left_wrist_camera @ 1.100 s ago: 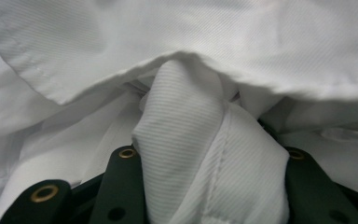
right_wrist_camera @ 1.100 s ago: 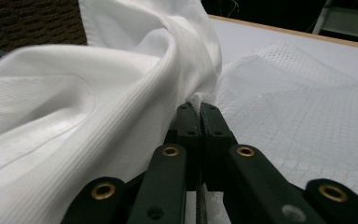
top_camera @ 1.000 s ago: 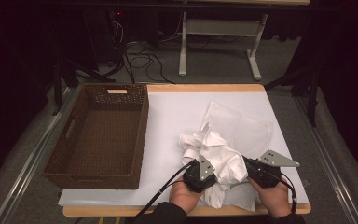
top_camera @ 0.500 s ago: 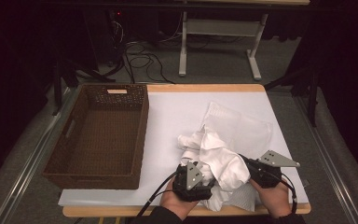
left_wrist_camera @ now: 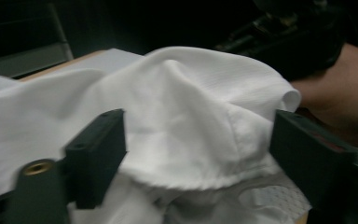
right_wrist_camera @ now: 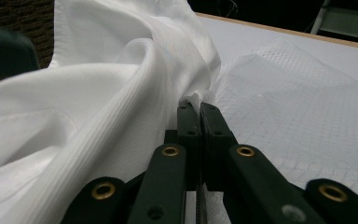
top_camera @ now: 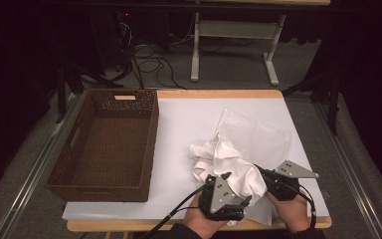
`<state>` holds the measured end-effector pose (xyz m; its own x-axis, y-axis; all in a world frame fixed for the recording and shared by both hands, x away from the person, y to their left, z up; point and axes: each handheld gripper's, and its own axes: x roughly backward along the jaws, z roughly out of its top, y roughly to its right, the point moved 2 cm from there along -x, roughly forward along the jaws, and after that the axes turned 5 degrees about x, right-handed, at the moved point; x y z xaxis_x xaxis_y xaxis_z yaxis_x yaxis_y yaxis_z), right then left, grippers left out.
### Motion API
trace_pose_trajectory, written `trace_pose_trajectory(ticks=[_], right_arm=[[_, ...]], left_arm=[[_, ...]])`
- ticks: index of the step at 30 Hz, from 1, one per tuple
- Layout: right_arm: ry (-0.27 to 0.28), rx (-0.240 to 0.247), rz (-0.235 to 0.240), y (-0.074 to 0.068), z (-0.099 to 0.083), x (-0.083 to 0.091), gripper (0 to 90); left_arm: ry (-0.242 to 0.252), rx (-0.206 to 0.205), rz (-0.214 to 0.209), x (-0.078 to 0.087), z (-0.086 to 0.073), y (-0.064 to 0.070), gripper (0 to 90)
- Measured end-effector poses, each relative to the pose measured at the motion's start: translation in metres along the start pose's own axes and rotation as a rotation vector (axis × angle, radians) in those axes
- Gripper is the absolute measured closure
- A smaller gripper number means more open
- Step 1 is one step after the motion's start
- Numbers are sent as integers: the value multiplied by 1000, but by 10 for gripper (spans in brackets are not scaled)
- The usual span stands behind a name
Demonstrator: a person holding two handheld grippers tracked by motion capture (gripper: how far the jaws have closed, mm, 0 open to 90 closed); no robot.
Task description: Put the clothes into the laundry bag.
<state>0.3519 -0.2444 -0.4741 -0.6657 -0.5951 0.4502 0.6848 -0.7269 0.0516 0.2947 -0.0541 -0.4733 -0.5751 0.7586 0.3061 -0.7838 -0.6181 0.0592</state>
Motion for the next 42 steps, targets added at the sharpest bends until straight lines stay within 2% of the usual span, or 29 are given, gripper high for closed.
trace_pose_trajectory(ticks=[1, 4, 6, 8, 11, 16, 19, 22, 26, 30, 34, 36, 38, 40, 41, 42], right_arm=[[0, -4, 2, 0, 0, 0, 894], [2, -4, 5, 0, 0, 1, 894], [3, -3, 7, 0, 0, 1, 894], [5, -5, 10, 0, 0, 3, 895], [12, 2, 15, -1, 1, 4, 896], [20, 17, 30, -5, 3, 9, 898], [31, 31, 38, -8, 5, 12, 898], [34, 33, 31, -7, 4, 13, 898], [30, 24, 22, -4, 2, 12, 897], [28, 26, 14, -5, 1, 12, 897], [26, 31, 11, -5, 0, 12, 897], [23, 23, 8, -5, 0, 12, 897], [21, 19, 7, -5, 0, 12, 897], [21, 21, 6, -5, 0, 11, 897], [21, 23, 6, -5, 0, 11, 897], [21, 25, 5, -5, 0, 11, 897]], left_arm=[[-12, -1, -2, -5, -2, 1, 449], [-64, 4, 21, -19, -5, -3, 689], [-94, 21, 34, -27, -7, -8, 754], [-115, 32, 61, -33, -8, -11, 784], [-144, 25, 93, -42, -8, -11, 796], [-172, 61, 140, -58, -14, -9, 794], [-155, 80, 141, -63, -16, -8, 749], [-108, 74, 88, -57, -16, -4, 597], [-54, 47, 49, -36, -10, -5, 460], [-34, 31, 40, -12, -2, -14, 433], [25, 26, 70, 15, 2, -30, 434], [59, 56, 96, 25, -2, -43, 426], [52, 77, 129, 27, -5, -53, 362], [10, 110, 167, 22, -6, -65, 259], [5, 122, 183, 20, -6, -70, 224], [12, 144, 182, 16, -5, -76, 209]])
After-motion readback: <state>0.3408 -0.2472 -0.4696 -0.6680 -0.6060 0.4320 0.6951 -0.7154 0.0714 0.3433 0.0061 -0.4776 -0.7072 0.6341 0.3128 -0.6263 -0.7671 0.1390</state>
